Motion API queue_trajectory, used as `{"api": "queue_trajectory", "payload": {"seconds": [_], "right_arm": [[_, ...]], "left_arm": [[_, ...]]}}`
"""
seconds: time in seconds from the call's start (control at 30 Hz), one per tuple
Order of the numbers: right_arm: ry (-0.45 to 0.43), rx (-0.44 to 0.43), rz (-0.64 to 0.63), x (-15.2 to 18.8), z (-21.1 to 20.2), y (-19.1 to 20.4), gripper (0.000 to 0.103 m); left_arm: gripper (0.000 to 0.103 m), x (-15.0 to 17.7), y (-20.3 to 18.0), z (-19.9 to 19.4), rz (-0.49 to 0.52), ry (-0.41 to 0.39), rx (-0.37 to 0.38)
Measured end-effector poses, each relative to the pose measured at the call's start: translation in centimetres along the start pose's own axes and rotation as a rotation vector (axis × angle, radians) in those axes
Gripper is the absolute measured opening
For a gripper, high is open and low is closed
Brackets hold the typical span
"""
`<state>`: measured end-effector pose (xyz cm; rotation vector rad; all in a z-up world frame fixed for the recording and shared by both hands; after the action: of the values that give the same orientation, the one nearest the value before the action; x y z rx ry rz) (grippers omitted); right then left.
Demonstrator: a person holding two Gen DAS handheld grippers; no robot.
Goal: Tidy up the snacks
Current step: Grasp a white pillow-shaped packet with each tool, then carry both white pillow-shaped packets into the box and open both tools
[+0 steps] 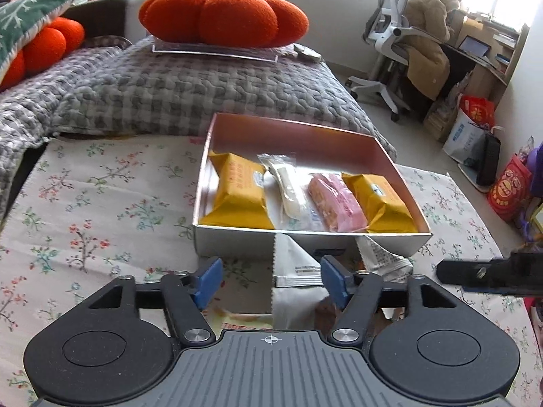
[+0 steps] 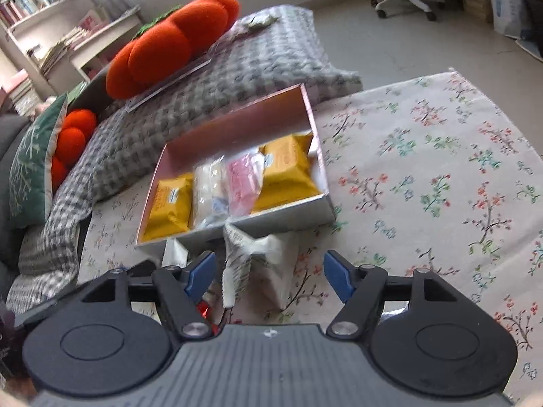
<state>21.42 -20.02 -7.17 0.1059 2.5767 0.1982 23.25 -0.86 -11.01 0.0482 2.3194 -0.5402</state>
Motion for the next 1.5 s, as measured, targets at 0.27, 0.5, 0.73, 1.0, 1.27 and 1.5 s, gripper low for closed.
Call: {"api": "queue_trajectory", "payload": {"seconds": [0.27,0.5,0.73,1.0,1.27,1.5], "right_arm": [[0.047,-0.015,-0.028,1.3,1.4,1.1,0.070],[0.054,0.000,0.002,1.1,2.6,0.7,0.072],[0.039,0.025,-0.068,1.2,4.0,2.2,0.075],[0.038,0.015,-0.091,1.2,4.7,2.7,0.051],[0.037,0.023,-0.086,1.4,4.2,2.6,0.037],[0.014,0.005,-0.055,0.9,3.1,2.4,0.035]], "left_arm": [[0.073,1.3,-1.5,3.2,0.028,0.064,0.040],[0.069,1.9,-1.0,4.5,0.019,0.074,0.056],[0.044,2.2,-0.9,4.8,0.024,0.069,0.066],[0.041,1.9,-1.3,4.1,0.034,0.052,0.076],[0.040,1.5,-1.2,3.3,0.009,0.023,0.084],[0.040,1.1,-1.5,2.6,-0.009,-0.001,0.106]]}}
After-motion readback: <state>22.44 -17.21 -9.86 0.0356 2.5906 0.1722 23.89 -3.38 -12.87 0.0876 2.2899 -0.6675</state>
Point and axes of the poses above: each gripper's, at about its wrist camera, not at the fingertips, and z roughly the way its jaws point, y to its left, x to its underside, the point moved 10 cm from there along z, roughly the way its jaws point, and after that the axes turned 14 degrees about x, right-handed, at the moved point
